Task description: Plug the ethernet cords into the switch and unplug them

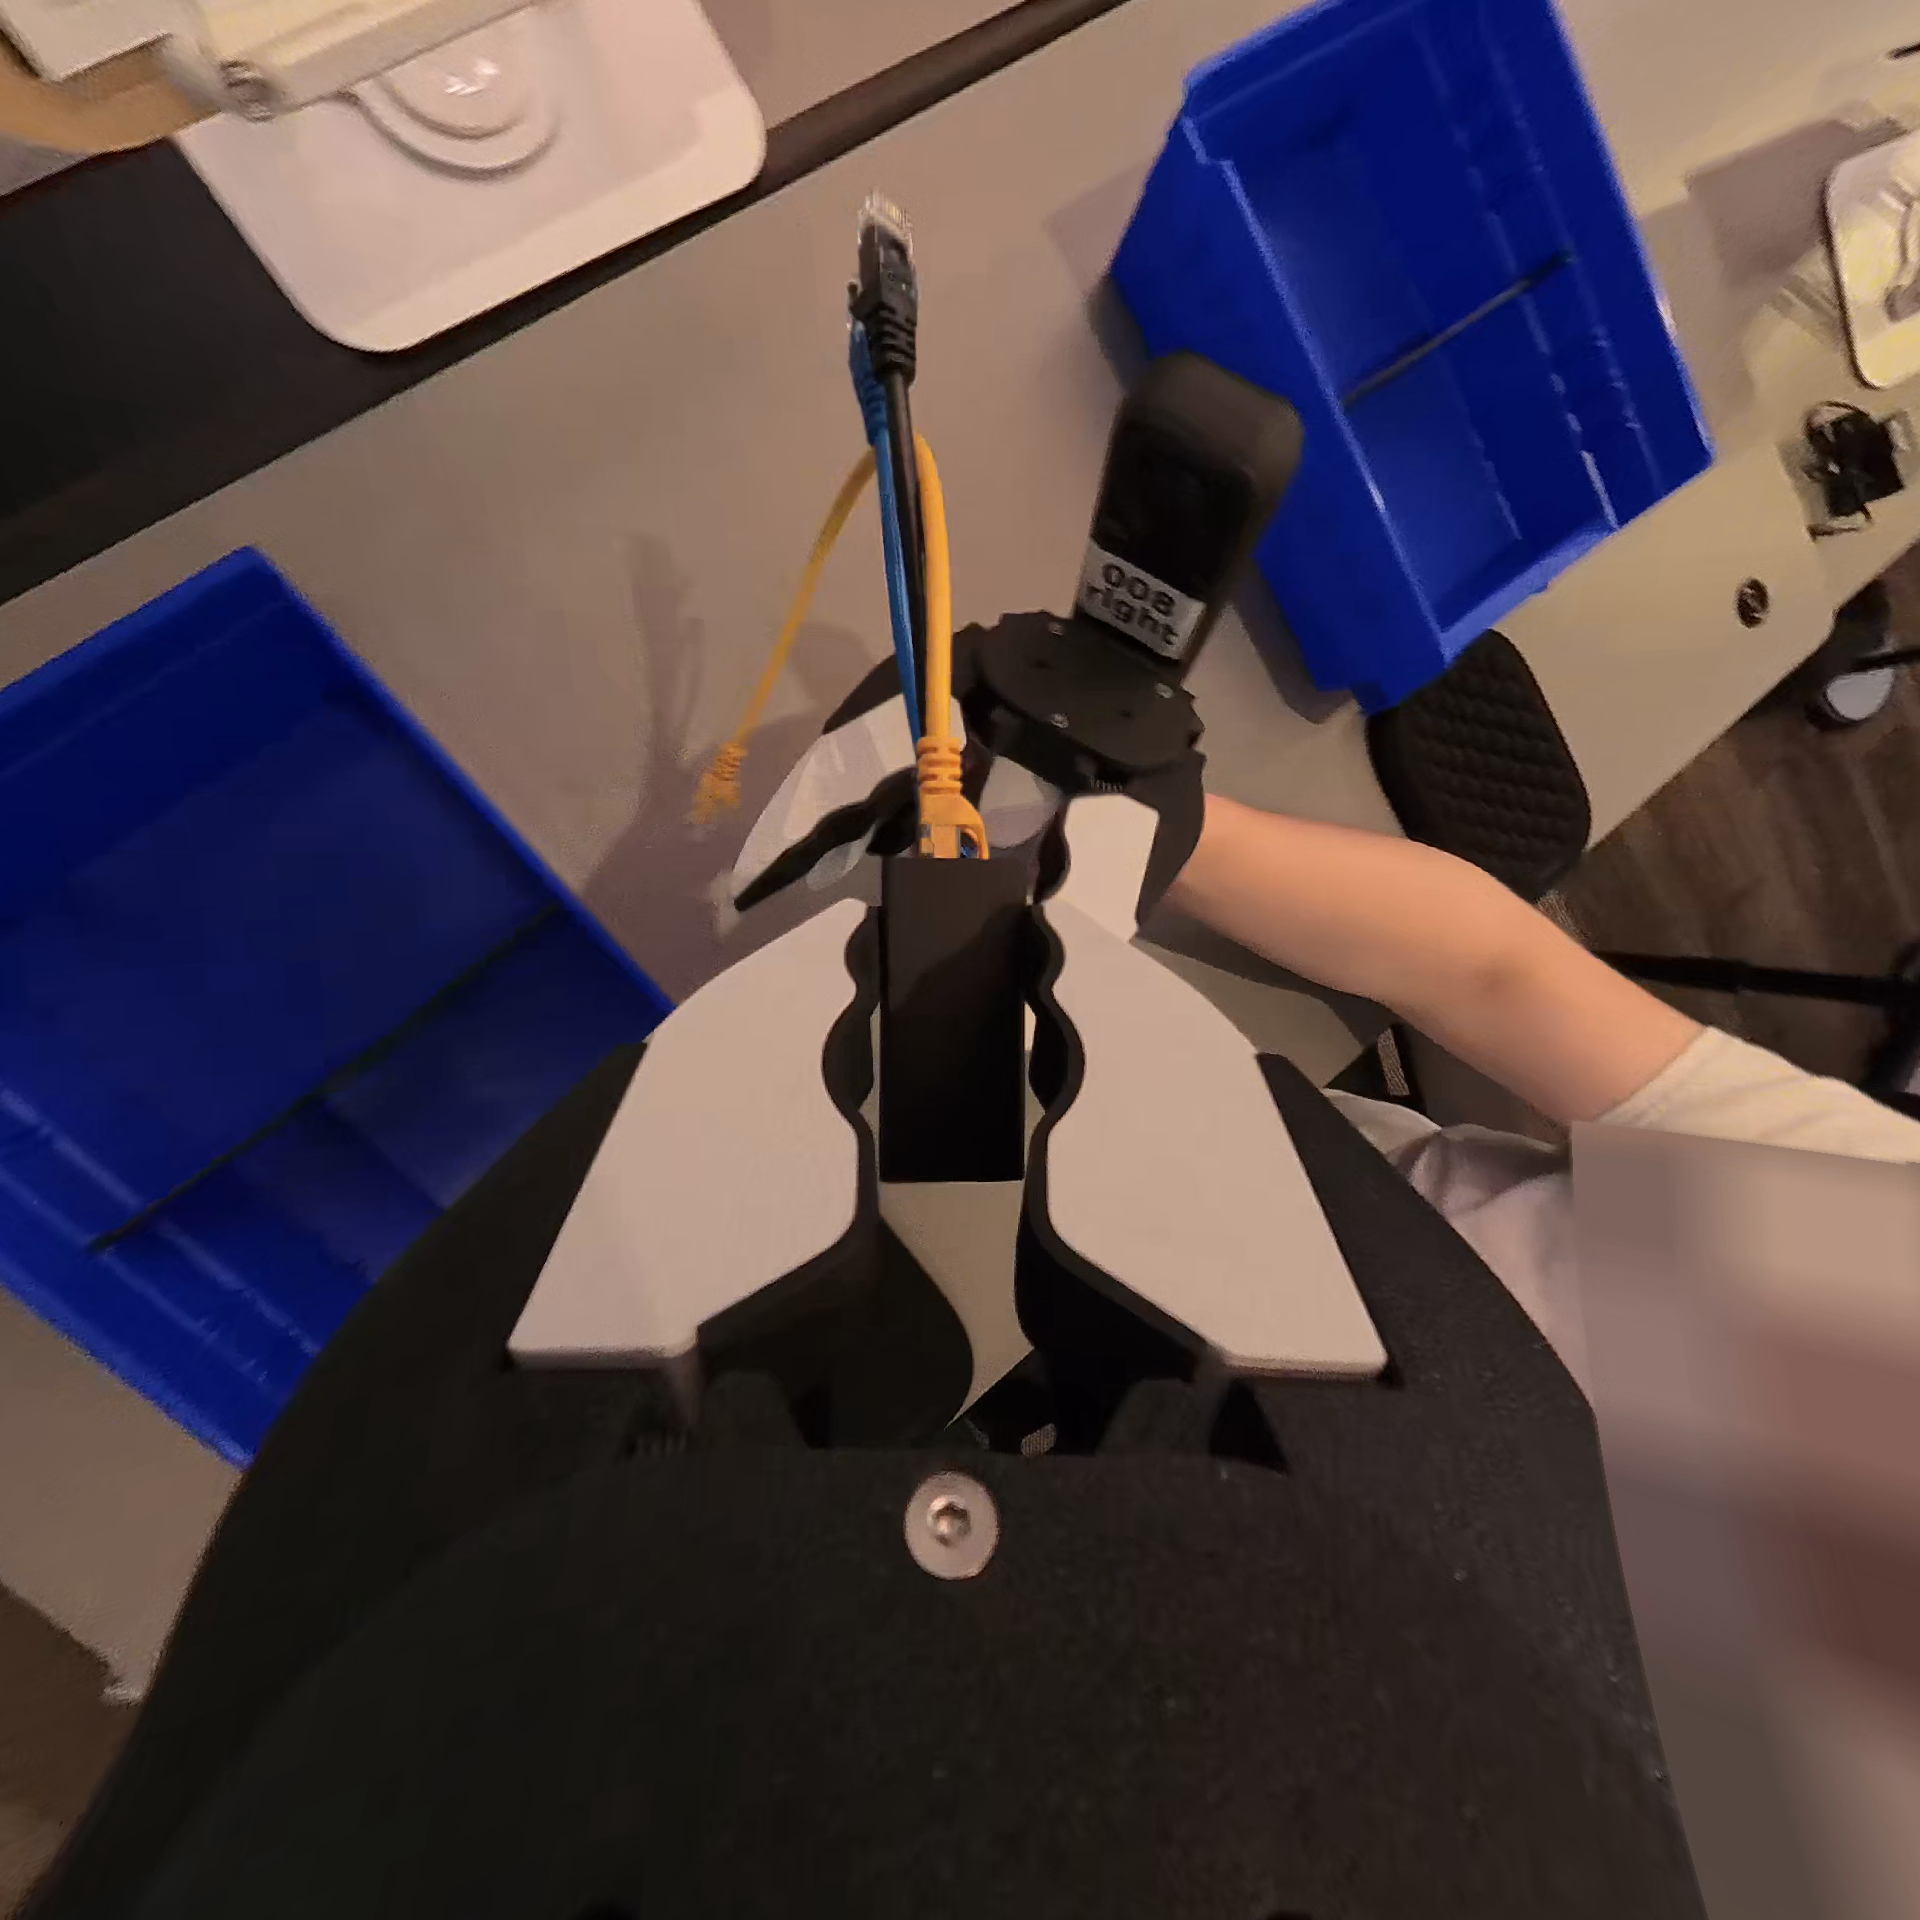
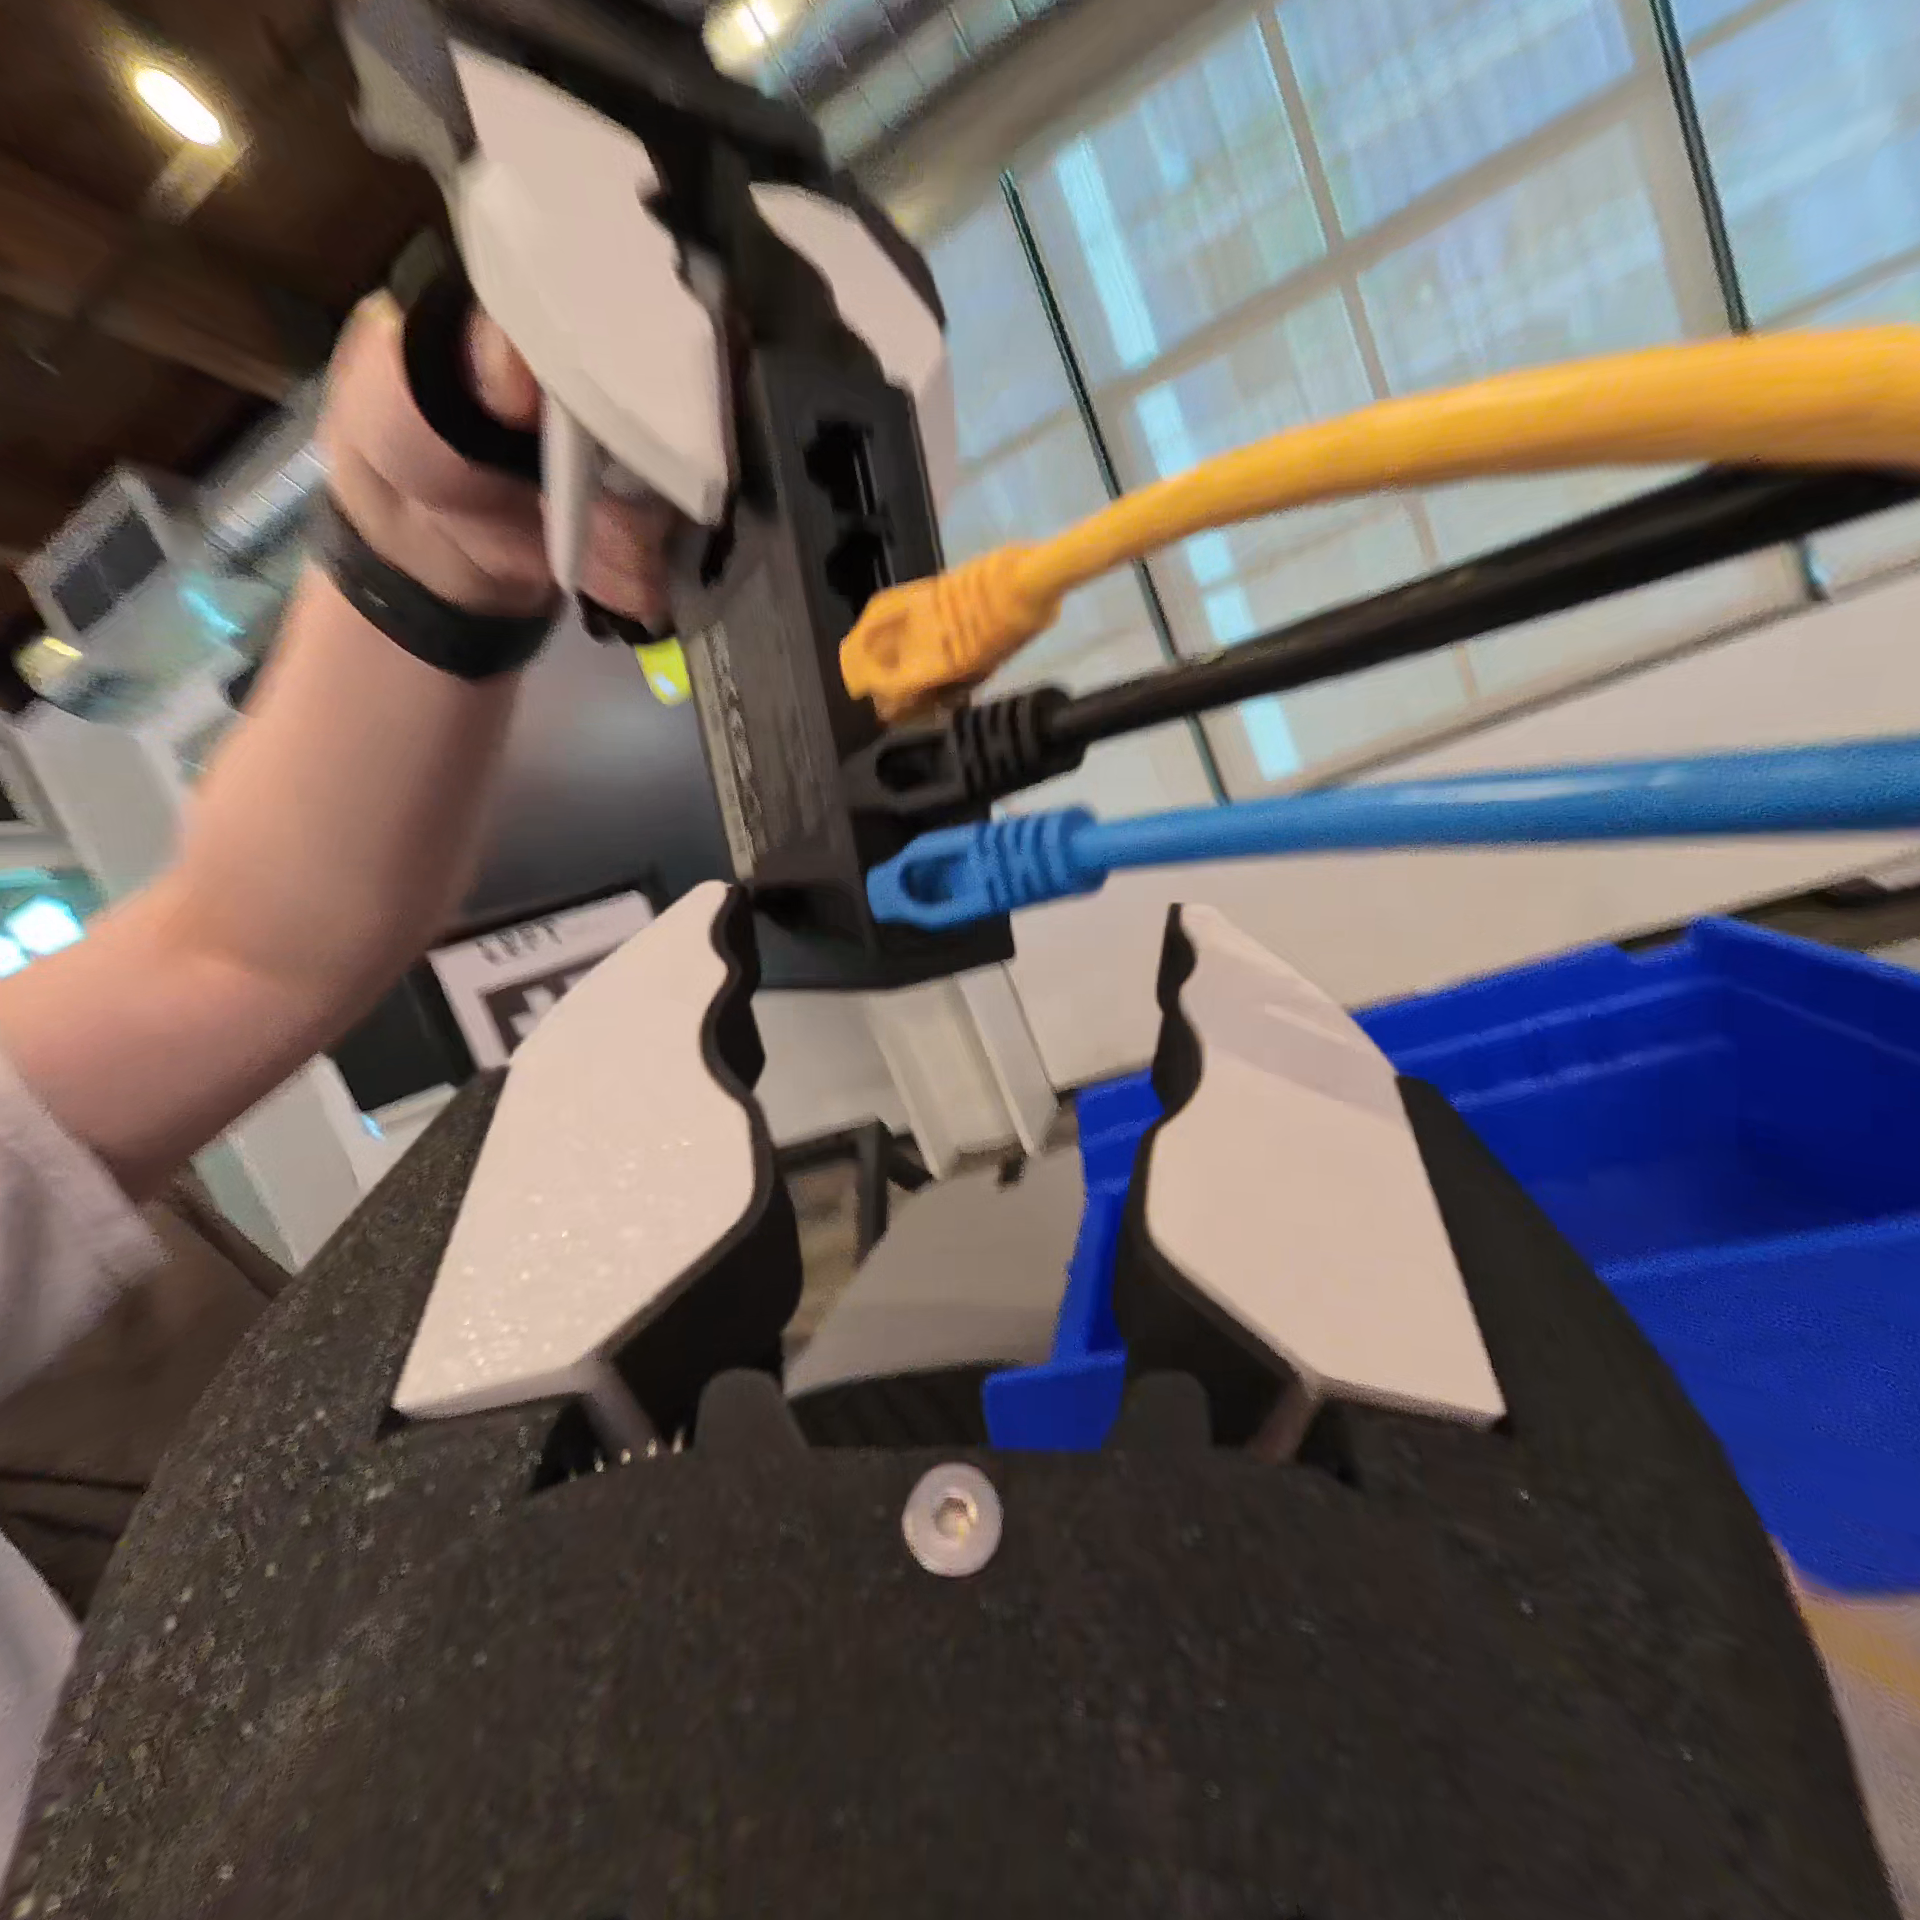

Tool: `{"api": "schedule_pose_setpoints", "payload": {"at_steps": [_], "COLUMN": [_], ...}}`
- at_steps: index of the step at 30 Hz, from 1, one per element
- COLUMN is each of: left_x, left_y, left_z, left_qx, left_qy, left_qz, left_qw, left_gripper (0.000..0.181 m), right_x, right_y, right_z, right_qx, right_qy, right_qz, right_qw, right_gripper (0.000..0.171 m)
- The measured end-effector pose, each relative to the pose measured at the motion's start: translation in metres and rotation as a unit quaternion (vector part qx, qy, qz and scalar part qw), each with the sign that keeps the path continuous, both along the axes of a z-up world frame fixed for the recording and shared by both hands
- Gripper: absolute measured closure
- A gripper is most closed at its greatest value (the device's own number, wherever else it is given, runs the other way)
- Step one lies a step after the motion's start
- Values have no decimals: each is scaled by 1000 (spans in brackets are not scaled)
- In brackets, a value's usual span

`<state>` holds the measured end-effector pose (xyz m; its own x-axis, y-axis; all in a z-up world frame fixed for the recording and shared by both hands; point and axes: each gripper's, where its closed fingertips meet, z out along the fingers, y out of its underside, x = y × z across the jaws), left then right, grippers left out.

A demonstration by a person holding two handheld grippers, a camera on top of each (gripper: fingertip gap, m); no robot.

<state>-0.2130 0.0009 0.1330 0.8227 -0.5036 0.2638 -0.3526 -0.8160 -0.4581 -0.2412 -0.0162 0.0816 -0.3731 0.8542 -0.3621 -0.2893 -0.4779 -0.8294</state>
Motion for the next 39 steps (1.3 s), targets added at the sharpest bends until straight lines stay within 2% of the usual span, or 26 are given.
{"api": "schedule_pose_setpoints", "payload": {"at_steps": [3, 9, 14, 15, 17, 20, 22, 25, 27, 31, 34, 39], "left_x": [15, 41, 55, 54, 52, 51, 57, 60, 64, 73, 71, 76], "left_y": [-4, -8, -21, -26, -33, -31, -33, -39, -43, -42, -38, -46], "left_z": [-2, -7, -11, -17, -33, -51, -58, -79, -91, -100, -105, -116], "left_qx": [4, 14, 42, 44, 50, 101, 121, 117, 123, 173, 230, 269], "left_qy": [-15, -79, -115, -102, -67, -20, -19, 8, 22, 10, 38, 17], "left_qz": [-23, -80, -155, -171, -201, -226, -239, -255, -273, -276, -276, -265], "left_qw": [1000, 994, 980, 979, 976, 969, 963, 960, 954, 945, 932, 926], "left_gripper": [155, 155, 143, 143, 135, 133, 139, 138, 151, 152, 152, 152], "right_x": [28, 52, 67, 71, 78, 86, 89, 92, 92, 100, 107, 113], "right_y": [-7, -15, -22, -22, -22, -25, -24, -27, -27, -24, -26, -24], "right_z": [15, 3, -13, -15, -19, -21, -25, -29, -38, -47, -53, -59], "right_qx": [-10, 32, 98, 110, 131, 151, 165, 184, 203, 222, 225, 264], "right_qy": [71, 18, -71, -86, -118, -146, -165, -184, -210, -233, -256, -240], "right_qz": [50, 68, 49, 42, 35, 37, 30, 31, 24, 4, -10, -58], "right_qw": [996, 997, 991, 989, 984, 977, 972, 965, 956, 947, 940, 932], "right_gripper": [135, 143, 151, 145, 145, 145, 145, 145, 142, 141, 122, 121]}}
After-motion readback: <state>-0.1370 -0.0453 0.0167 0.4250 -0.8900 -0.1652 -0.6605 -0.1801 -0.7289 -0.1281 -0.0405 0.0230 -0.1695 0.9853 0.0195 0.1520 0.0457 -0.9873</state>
